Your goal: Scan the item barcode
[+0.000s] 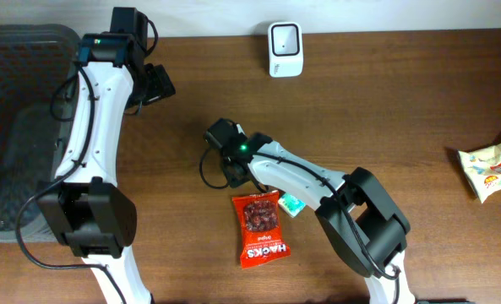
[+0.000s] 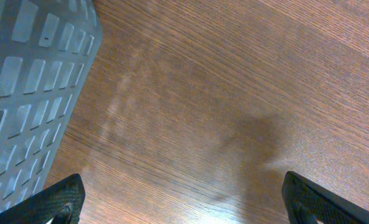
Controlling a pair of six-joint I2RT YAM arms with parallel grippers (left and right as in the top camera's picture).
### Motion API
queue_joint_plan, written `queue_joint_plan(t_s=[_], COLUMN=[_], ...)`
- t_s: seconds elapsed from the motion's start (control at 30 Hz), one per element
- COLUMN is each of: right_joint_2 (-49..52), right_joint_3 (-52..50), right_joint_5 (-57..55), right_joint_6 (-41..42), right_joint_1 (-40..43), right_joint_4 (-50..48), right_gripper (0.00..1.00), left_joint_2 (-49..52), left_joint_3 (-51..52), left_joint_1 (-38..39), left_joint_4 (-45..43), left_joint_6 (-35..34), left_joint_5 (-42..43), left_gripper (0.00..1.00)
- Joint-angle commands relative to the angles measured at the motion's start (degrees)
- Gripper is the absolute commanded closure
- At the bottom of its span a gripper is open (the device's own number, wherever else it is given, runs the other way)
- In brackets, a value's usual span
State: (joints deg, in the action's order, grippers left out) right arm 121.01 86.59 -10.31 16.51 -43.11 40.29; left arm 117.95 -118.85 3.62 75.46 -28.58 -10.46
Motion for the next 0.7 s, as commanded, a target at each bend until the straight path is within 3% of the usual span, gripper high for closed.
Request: queue_joint_plan(t_s=[0.0, 0.07, 0.17, 0.27, 0.33, 0.47, 0.57, 0.67], right_joint_2=[1.51, 1.49, 1.51, 1.95, 2.80, 4.72, 7.52, 11.98], right_joint_3=[5.75, 18.95, 29.79, 31.82, 31.80, 31.80, 31.71, 31.71], right_joint_5=[0.00, 3.37, 15.04, 36.26, 39.89, 33.68, 12.07, 6.99], right_joint_6=[0.55, 0.50, 0.48, 5.55, 3.10, -10.93, -11.82, -11.78], right_joint_1=[1.77, 6.64, 14.93, 27.65, 31.23, 26.32, 15.50, 9.29], right_joint_4=[4.00, 10.19, 9.55, 0.70, 2.21, 14.08, 17.66, 17.62], right_gripper=[0.96, 0.96, 0.96, 0.96, 0.96, 0.68, 0.64, 0.60], left_joint_2=[-1.40, -1.40, -1.40, -1.40, -1.40, -1.40, -1.40, -1.40], left_joint_3=[-0.87, -0.72, 0.09, 0.68, 0.68, 0.68, 0.68, 0.68], left_joint_1=[-0.09, -0.09, -0.09, -0.09, -0.09, -0.04, -0.04, -0.04], left_joint_4=[0.11, 0.11, 0.13, 0.13, 0.07, -0.61, -1.18, -0.57], left_joint_6=[-0.72, -0.70, -0.70, -0.72, -0.72, -0.72, -0.72, -0.70], left_joint_5=[0.17, 0.17, 0.17, 0.17, 0.17, 0.17, 0.20, 0.17], left_gripper=[0.01, 0.01, 0.01, 0.01, 0.01, 0.01, 0.01, 0.01])
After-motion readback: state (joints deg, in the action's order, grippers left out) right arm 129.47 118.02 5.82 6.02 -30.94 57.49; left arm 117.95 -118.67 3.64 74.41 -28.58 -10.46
